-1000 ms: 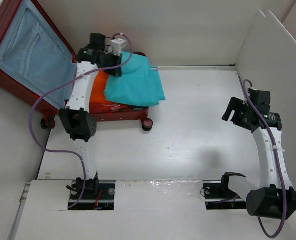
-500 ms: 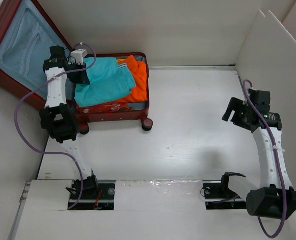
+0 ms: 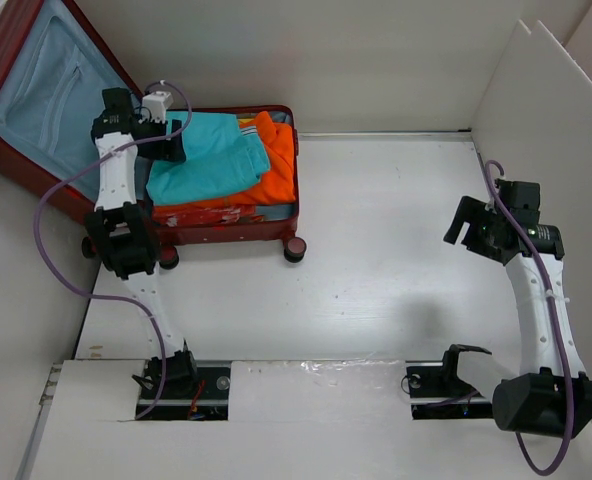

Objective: Pack the luggage

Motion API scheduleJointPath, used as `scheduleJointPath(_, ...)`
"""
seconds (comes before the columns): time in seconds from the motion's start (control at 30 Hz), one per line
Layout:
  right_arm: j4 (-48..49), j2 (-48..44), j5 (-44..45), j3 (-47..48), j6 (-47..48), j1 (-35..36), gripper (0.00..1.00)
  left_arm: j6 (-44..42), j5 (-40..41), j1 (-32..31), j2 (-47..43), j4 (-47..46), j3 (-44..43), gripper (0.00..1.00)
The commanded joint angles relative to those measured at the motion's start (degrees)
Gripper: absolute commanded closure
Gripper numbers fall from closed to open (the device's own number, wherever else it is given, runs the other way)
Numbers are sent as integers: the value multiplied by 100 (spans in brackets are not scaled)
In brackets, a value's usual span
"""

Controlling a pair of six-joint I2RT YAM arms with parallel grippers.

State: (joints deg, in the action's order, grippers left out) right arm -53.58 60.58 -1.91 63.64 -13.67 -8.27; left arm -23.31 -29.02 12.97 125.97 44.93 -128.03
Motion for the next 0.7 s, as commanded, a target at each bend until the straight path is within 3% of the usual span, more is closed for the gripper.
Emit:
scheduleJointPath(0.0, -12, -11, -46, 175, 84, -25, 11, 107, 756, -49, -159, -466, -310, 28)
scheduleJointPath(0.07, -12, 41, -108, 114, 84, -25, 11, 230, 984, -111, -414, -616, -311, 0)
scheduleJointPath(0.27, 155, 42, -222, 0, 84, 246, 10, 239, 2214, -830, -1917, -1793, 303, 0)
scheduleJointPath(0.37, 155, 95, -222, 0, 31, 326, 10, 90, 2374, -1356, -2524, -2260, 971, 0)
scheduleJointPath(0.47, 208, 95, -169, 0, 31, 441, 10, -24, 2225, -1831, -2604, -2077, 1455, 0)
scheduleJointPath(0.57, 208, 33, -116, -53, 31, 441, 10, -104, 2059, -1964, -2403, -1726, 1832, 14)
scheduleJointPath(0.63, 146, -36, -47, -53, 31, 441, 10, -104, 1822, -2017, -2201, -1444, 1904, 40)
scheduleJointPath(0.67, 146, -37, -46, -53, 31, 441, 10, -164, 1760, -2018, -2104, -1304, 2061, 44)
